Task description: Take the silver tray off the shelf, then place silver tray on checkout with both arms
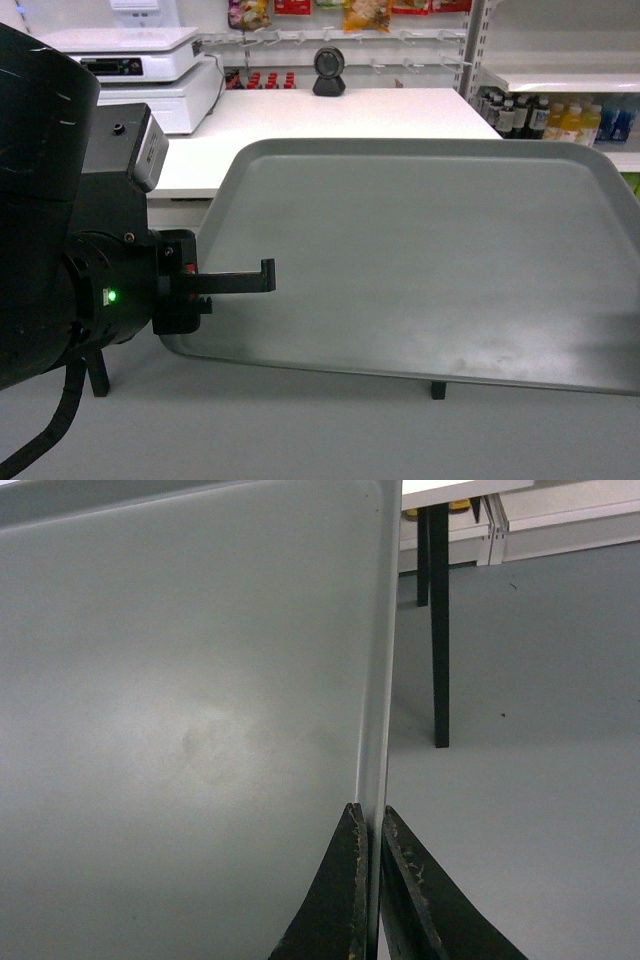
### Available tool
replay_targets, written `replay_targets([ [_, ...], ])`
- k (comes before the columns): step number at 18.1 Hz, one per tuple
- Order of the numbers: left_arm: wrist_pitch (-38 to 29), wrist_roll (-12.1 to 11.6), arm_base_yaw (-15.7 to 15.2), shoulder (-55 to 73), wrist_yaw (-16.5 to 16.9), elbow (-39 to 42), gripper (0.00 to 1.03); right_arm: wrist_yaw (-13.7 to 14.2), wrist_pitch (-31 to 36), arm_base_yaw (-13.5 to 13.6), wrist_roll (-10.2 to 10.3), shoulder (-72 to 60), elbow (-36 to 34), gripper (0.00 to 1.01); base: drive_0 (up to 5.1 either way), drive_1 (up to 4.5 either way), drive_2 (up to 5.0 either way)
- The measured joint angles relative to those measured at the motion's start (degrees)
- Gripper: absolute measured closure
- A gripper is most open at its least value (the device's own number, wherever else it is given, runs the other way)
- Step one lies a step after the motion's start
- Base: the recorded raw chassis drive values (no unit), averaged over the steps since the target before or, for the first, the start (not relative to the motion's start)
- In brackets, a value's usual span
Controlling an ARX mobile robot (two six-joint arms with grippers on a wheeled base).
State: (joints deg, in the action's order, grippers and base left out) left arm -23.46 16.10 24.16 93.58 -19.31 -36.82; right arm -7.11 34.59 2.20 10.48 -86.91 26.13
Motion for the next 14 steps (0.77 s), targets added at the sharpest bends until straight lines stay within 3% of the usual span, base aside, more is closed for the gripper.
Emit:
replay_targets([
  [1,-0.2,-0.02,0.0,0.0,-0.15,0.0,1.0,0.02,0.28,0.04,0.0,0.02,0.0,0.99,-4.9,3.31,1.5],
  [9,-0.17,-0.11,-0.39,0.0,-0.11,0.0,1.0,0.22,0.13,0.35,0.04,0.0,0.04,0.99,0.0,0.0,0.0],
  [14,-0.11,-0.02,0.02,-0.04,-0.09,0.0,1.0,0.0,-0.07,0.02,0.02,0.02,0.02,0.99,-2.1,4.76,-2.7],
])
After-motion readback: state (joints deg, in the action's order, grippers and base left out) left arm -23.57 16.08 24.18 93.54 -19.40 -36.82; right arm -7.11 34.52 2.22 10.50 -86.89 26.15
